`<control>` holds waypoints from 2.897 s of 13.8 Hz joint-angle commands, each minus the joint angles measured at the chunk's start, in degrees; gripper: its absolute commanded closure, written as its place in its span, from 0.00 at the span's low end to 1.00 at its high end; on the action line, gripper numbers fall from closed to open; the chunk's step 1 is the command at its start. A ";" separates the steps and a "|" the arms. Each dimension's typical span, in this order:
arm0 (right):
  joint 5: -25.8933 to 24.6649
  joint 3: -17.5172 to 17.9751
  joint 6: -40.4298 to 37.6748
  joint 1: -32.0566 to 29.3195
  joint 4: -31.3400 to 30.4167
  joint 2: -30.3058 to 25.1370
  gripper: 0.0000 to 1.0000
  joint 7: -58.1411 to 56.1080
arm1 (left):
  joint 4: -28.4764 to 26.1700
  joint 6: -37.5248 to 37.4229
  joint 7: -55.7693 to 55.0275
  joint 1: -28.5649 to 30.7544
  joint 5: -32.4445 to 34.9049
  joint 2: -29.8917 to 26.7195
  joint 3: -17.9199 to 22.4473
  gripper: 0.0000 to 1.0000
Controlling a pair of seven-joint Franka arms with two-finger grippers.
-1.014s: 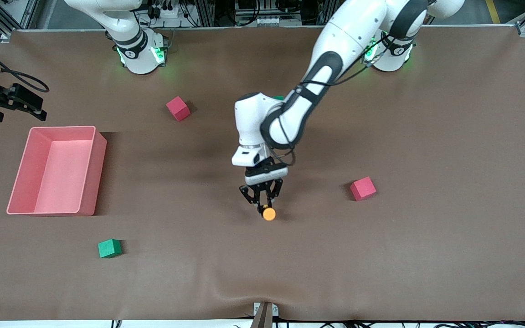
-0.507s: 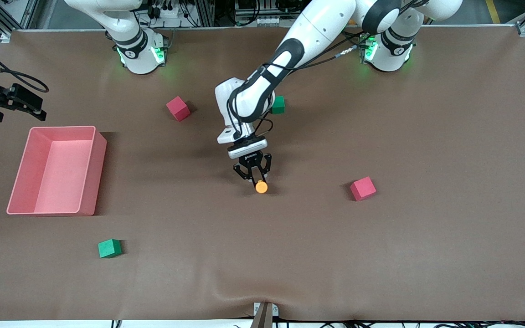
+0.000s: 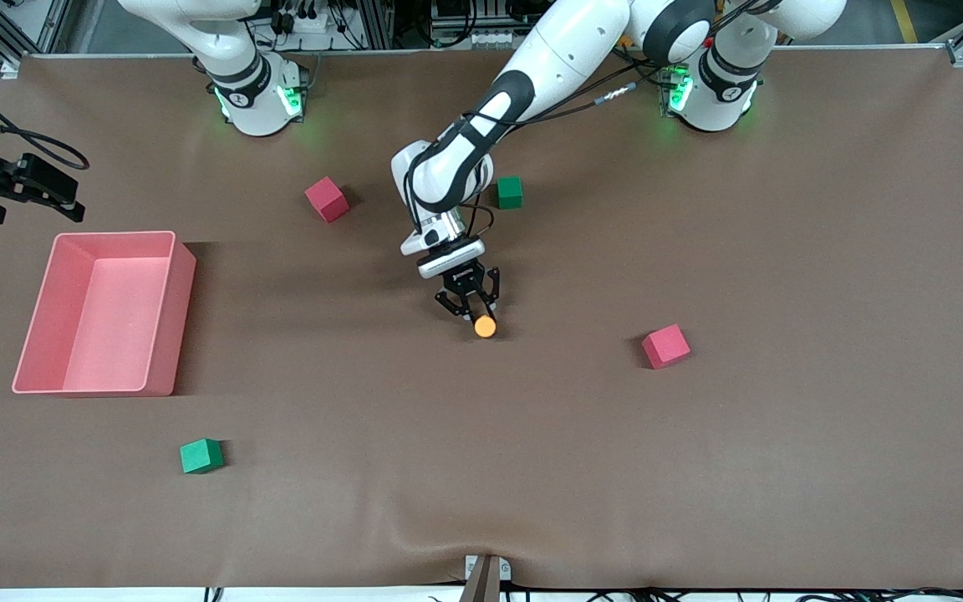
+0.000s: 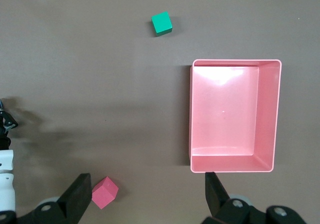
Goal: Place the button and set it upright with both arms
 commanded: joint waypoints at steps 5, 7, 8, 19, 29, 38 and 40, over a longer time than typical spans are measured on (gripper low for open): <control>-0.95 0.71 -0.55 -0.87 1.34 0.62 0.00 -0.45 | 0.49 -0.61 -0.05 -1.91 0.60 1.18 -0.01 0.00; -0.95 0.71 -0.55 -0.87 1.34 0.62 0.00 -0.45 | 0.58 -0.61 0.48 -2.00 -1.76 0.40 -0.28 0.00; -0.95 0.71 -0.55 -0.87 1.34 0.62 0.00 -0.45 | 0.75 -0.61 2.40 -1.91 -3.87 -0.04 -1.06 0.00; -0.77 0.71 -0.37 -0.87 1.34 0.62 0.00 -0.45 | 1.72 -0.52 30.87 0.62 -35.85 -16.55 -2.91 0.00; -0.60 0.71 -0.37 -0.96 1.34 0.62 0.00 -0.36 | 0.84 -9.04 60.56 25.13 -52.92 -35.98 -2.83 0.00; -0.51 0.63 -0.37 -1.04 1.34 0.62 0.00 -0.45 | -6.96 -14.59 100.82 50.89 -68.65 -48.81 -2.83 0.00; -0.59 0.63 -0.46 -1.05 1.34 0.62 0.00 -0.45 | -9.87 -14.59 105.93 53.97 -69.10 -51.54 -2.83 0.00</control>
